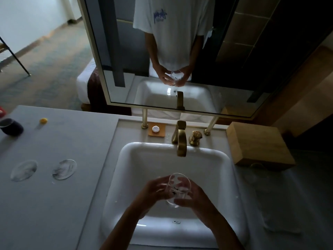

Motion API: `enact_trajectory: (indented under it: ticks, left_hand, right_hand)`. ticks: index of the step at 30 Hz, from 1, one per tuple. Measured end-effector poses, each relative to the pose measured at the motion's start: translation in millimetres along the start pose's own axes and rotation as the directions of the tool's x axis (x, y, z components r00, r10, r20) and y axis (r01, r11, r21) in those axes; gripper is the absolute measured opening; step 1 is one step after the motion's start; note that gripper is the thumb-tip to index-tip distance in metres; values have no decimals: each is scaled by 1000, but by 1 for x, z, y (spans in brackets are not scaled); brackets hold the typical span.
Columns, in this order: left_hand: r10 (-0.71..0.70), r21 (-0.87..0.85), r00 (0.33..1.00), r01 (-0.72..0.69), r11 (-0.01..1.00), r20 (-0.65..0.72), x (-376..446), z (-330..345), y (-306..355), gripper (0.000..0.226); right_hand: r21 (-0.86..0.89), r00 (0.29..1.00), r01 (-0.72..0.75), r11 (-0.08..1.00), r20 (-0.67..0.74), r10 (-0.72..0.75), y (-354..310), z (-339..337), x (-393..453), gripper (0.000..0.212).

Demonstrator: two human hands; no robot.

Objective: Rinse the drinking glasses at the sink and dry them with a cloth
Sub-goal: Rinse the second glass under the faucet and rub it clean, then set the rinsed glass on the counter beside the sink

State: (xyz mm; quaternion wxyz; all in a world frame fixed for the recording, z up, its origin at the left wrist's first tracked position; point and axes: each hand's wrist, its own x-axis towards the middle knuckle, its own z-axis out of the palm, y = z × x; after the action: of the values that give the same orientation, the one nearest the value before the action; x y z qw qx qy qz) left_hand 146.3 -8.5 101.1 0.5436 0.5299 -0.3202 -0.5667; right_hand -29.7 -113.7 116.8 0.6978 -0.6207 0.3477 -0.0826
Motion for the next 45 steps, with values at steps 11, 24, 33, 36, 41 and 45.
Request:
enact_trajectory:
  ticks: [11,24,33,36,41,45]
  left_hand:
    - [2,35,998,0,999,-67,37,94,-15,59]
    - [-26,324,831,246,914,-556,103,199,-101,16]
    - [-213,420,862,423,803,-461,152,273,-144,66]
    - [-151,485,862,408,773,-485,155,280,-156,65]
    - [-111,518,858,401,756,-502,156,279,-167,65]
    - [-103,525,851,408,747,-514,156,279,-172,66]
  right_hand:
    - [-9,995,9,1000,-102,-10,30,-91,-29,74]
    - [16,896,-1,1000,-444,8,90,-231,-73,108]
    - [-2,880,-35,999,-475,30,108,-327,-90,96]
    - [5,856,-56,998,-515,51,109,-353,-93,99]
    - [-5,832,-4,1000,-554,1,106,-383,-82,83]
    - [3,826,0,1000,-563,2,109,-400,-68,86]
